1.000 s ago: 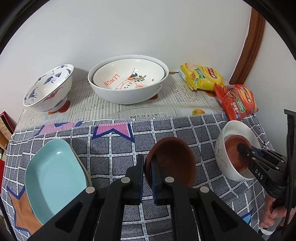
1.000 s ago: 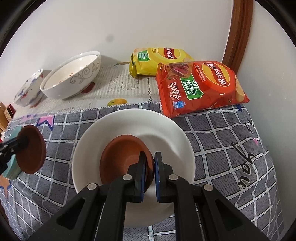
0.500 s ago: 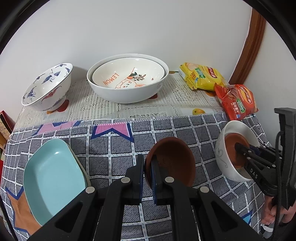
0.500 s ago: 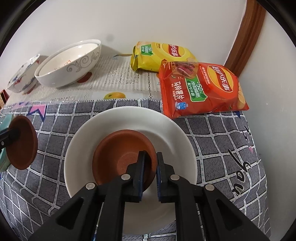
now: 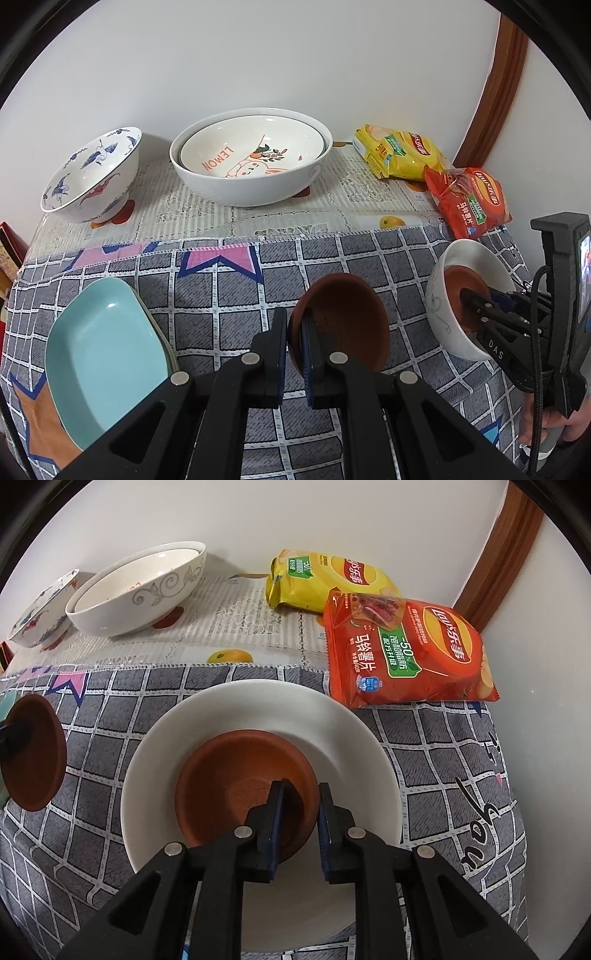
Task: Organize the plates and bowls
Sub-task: 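Settle the brown bowl inside the white bowl and open the right gripper, then lower the left gripper's brown bowl into the nested bowls and release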
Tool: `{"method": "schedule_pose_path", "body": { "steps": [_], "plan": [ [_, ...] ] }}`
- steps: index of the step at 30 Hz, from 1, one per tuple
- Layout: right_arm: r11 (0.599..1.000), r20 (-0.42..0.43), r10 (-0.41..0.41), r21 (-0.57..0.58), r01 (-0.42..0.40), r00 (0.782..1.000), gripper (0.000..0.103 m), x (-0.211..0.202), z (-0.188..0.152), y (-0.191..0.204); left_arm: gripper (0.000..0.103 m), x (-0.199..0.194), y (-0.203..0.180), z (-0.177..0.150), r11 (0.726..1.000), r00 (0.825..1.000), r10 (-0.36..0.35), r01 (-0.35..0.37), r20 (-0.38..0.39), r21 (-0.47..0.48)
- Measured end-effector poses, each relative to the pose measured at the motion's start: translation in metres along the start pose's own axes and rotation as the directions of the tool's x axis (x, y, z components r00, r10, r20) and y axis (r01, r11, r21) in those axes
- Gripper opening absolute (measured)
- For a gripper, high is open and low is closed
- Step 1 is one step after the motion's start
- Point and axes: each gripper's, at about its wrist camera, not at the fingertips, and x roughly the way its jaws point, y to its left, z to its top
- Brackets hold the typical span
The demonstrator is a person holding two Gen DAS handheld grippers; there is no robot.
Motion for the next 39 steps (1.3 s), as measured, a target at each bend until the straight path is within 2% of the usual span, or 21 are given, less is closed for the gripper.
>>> {"method": "schedule_pose_path", "body": {
  "steps": [6,10,19,22,28,39],
  "plan": [
    [1.000,-0.002,0.000,-0.009,0.000,1.000,0.019,-0.001,-0.002,0.001,0.008,-0.002,-0.003,-0.001,1.000,1.000,-0.007,0.007,-0.005,0.010],
    [1.000,0.022,0.009,0.008,-0.009,1.000,0.028,-0.009,-0.002,-0.002,0.008,-0.006,-0.008,-0.001,1.000,1.000,-0.008,0.008,-0.003,0.020],
    [0.997,0.083,0.063,0.032,-0.065,0.995,0.028,-0.039,-0.010,-0.017,0.008,-0.022,-0.027,0.005,0.999,1.000,-0.023,0.022,0.021,0.031],
    [0.995,0.122,0.079,0.049,-0.086,0.989,0.029,-0.058,-0.014,-0.029,0.008,-0.030,-0.037,0.008,0.999,0.999,-0.036,0.035,0.035,0.037],
    [0.986,0.187,0.092,0.118,-0.115,0.978,0.039,-0.091,-0.025,-0.063,0.008,-0.040,-0.062,0.013,0.996,0.996,-0.077,0.075,0.043,0.044],
    [0.982,0.165,0.032,0.179,-0.061,0.986,0.039,-0.093,-0.056,-0.117,0.008,-0.024,-0.112,0.012,0.992,0.994,-0.110,0.109,0.011,0.071]
  ]
}}
